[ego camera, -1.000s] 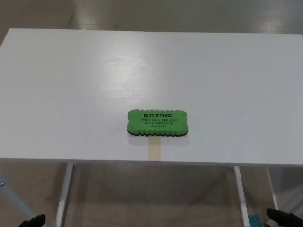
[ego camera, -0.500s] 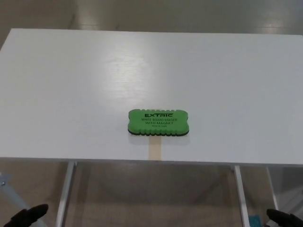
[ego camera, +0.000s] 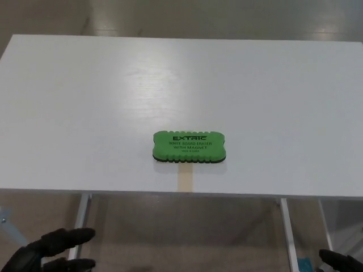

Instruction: Use the left hand to press on the green eraser and wipe the desk from center to the left and then back to center.

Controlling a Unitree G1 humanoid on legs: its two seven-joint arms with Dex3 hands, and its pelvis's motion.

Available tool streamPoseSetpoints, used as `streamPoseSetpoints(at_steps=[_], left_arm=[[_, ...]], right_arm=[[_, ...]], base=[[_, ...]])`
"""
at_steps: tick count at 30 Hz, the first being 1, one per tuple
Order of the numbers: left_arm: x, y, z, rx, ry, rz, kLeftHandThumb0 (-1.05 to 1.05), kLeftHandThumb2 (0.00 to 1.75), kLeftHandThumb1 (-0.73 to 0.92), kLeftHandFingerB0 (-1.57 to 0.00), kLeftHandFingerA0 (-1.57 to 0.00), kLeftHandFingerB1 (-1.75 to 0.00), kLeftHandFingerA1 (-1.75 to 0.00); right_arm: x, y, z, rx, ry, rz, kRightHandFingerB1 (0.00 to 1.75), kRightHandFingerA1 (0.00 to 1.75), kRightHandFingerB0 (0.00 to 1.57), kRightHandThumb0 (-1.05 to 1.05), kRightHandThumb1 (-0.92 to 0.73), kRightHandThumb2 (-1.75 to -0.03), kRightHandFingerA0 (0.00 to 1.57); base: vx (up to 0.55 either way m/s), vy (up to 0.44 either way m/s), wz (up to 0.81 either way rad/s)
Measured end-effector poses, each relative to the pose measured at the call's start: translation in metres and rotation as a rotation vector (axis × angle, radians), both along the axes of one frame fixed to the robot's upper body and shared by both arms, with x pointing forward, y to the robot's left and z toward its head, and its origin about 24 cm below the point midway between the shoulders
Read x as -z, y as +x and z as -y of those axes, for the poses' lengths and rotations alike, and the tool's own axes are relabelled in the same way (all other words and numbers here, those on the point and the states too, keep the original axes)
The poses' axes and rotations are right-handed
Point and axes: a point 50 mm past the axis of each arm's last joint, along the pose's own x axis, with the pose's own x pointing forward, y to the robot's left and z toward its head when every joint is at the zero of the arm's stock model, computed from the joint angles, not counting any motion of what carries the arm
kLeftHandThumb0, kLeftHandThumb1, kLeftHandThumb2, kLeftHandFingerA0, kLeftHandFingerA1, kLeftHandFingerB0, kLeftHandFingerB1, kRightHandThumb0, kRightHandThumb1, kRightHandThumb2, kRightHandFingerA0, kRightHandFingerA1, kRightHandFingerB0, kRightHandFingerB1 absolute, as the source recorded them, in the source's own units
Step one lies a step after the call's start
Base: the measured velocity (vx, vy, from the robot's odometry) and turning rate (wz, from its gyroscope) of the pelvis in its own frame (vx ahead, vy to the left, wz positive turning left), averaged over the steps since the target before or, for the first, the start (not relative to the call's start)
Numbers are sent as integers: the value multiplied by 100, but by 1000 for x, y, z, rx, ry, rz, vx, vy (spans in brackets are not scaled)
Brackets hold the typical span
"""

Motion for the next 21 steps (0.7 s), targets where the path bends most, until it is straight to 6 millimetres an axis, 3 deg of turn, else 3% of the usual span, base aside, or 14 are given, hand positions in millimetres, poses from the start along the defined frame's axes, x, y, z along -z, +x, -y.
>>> streamPoseSetpoints(at_steps=[9, 18, 21], left_arm=[[-28, 6, 42, 315, -64, 61, -22, 58, 62, -51, -65, -44, -46], [-61, -6, 97, 657, -178, 129, -21, 59, 66, -49, -61, -44, -45], [-84, -11, 117, 786, -226, 197, -21, 59, 68, -47, -64, -42, -46]], right_arm=[[-1, 2, 0, 0, 1, 7, 42, 55, 67, -40, -68, -61, 75], [-2, 3, 0, 1, 5, 12, 43, 57, 68, -40, -67, -61, 75], [-2, 3, 1, 0, 7, 15, 43, 56, 68, -40, -67, -61, 75]], base=[[0, 0, 0], [0, 0, 0], [0, 0, 0]])
